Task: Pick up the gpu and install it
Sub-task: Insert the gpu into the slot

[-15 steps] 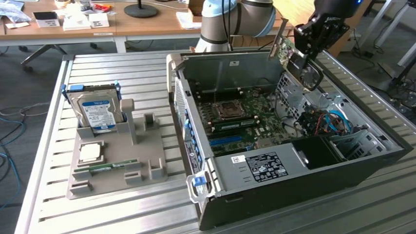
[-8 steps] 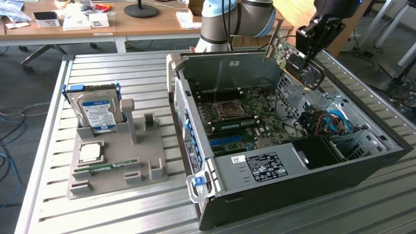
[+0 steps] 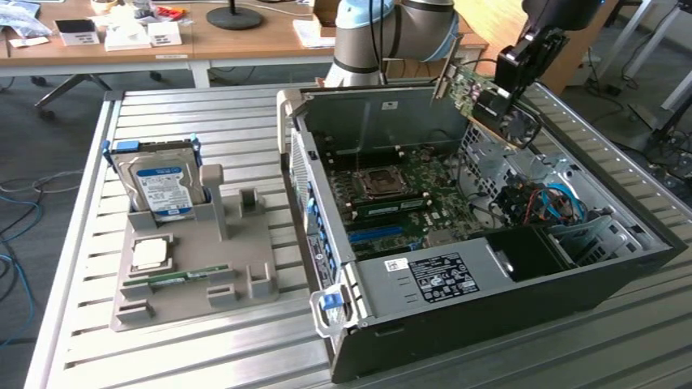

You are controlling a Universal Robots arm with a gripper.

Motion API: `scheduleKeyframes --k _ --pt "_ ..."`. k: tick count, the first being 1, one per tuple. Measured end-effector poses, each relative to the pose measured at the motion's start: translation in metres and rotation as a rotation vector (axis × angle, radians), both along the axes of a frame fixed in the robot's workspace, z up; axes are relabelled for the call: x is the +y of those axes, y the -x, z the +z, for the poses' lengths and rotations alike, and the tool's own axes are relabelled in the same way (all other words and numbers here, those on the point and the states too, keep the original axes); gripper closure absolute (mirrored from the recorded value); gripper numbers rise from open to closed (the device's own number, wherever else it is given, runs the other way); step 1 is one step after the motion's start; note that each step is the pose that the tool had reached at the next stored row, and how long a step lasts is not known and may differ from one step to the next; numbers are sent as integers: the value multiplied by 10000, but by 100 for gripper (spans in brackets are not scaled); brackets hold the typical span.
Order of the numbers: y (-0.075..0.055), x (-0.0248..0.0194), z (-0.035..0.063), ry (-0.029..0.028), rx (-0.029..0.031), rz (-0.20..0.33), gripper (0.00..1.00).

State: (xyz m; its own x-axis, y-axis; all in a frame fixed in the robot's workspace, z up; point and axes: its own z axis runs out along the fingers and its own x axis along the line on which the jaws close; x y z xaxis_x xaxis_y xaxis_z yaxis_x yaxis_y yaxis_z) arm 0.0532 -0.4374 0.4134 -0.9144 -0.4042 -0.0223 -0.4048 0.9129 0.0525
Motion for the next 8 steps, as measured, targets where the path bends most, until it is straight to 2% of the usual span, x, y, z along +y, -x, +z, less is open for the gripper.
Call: scheduleKeyframes --k 8 --pt "0 0 -2 -1 0 1450 73"
